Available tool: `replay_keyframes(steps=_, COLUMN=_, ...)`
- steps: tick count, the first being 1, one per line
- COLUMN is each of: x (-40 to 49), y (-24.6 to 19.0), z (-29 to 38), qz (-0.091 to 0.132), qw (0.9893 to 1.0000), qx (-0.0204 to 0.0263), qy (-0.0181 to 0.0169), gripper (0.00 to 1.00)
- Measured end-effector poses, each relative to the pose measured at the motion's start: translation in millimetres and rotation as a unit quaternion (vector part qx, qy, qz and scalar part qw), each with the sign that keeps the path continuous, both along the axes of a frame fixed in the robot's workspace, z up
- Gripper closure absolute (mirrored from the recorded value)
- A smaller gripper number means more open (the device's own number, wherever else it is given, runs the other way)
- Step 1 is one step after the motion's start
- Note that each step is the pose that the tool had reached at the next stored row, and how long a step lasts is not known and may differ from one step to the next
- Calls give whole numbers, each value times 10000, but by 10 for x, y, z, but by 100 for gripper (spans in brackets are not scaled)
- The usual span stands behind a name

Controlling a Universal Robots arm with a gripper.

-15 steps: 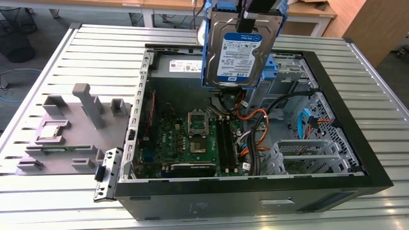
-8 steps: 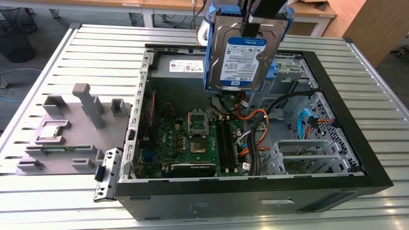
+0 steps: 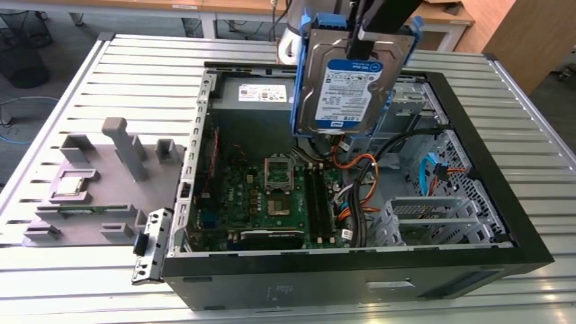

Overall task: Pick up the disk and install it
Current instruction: 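Pick up the disk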

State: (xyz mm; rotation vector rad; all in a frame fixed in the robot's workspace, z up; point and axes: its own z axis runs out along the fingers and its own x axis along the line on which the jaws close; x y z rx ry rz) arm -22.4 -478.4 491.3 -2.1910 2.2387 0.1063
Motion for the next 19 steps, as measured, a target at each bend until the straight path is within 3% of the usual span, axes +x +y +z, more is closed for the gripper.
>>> replay_keyframes(steps=19, x=122, y=-300, z=0, qz=-34, qw=10000, qx=0, qy=9, gripper=65)
